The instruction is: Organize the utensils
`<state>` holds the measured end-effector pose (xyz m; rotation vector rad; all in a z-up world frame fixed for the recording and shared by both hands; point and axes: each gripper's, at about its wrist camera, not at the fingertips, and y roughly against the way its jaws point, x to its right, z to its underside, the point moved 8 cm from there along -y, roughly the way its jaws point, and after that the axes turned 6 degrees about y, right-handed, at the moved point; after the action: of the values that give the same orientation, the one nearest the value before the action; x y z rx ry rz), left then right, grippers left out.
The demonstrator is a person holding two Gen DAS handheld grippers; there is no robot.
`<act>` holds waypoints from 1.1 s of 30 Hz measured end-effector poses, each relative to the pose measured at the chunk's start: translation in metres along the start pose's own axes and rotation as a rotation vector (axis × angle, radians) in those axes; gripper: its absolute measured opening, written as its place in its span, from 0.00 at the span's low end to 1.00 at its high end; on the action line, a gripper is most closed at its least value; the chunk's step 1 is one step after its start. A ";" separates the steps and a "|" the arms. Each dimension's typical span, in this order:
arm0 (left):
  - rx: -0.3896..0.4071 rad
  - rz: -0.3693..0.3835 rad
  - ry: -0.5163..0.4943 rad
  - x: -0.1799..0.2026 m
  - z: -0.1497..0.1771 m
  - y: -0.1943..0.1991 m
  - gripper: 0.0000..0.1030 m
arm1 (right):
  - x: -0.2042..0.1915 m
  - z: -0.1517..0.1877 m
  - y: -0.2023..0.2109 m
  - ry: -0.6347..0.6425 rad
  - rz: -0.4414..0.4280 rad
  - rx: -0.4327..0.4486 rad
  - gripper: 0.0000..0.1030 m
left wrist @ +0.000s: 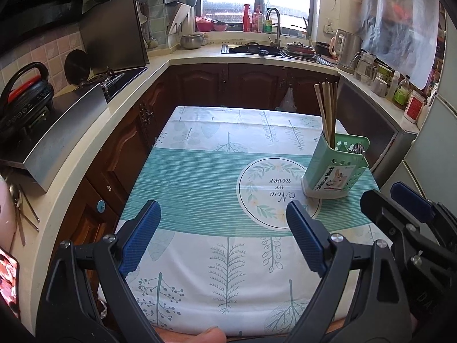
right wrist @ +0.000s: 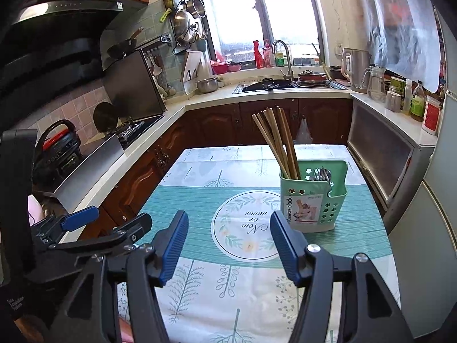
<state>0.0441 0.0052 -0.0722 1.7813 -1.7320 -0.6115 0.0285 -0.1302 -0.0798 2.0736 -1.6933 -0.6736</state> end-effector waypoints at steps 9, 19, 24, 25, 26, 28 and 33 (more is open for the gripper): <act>0.003 -0.017 -0.002 -0.002 0.000 -0.003 0.86 | -0.003 0.003 -0.003 -0.016 -0.002 -0.012 0.58; -0.001 -0.028 0.007 -0.003 0.003 -0.009 0.86 | -0.002 0.005 -0.008 -0.020 -0.009 -0.022 0.58; -0.008 -0.030 0.008 -0.005 0.004 -0.013 0.86 | -0.001 0.006 -0.009 -0.025 -0.012 -0.026 0.58; -0.010 -0.030 0.008 -0.005 0.004 -0.014 0.86 | -0.001 0.007 -0.011 -0.025 -0.014 -0.029 0.58; -0.013 -0.030 0.008 -0.005 0.005 -0.015 0.86 | -0.001 0.008 -0.013 -0.025 -0.014 -0.031 0.58; -0.016 -0.034 0.006 -0.006 0.005 -0.017 0.86 | -0.001 0.008 -0.015 -0.024 -0.013 -0.033 0.58; -0.031 -0.030 0.011 -0.009 0.006 -0.024 0.86 | 0.000 0.010 -0.021 -0.027 -0.016 -0.048 0.58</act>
<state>0.0577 0.0132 -0.0933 1.7896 -1.6820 -0.6361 0.0393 -0.1255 -0.0998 2.0563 -1.6601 -0.7433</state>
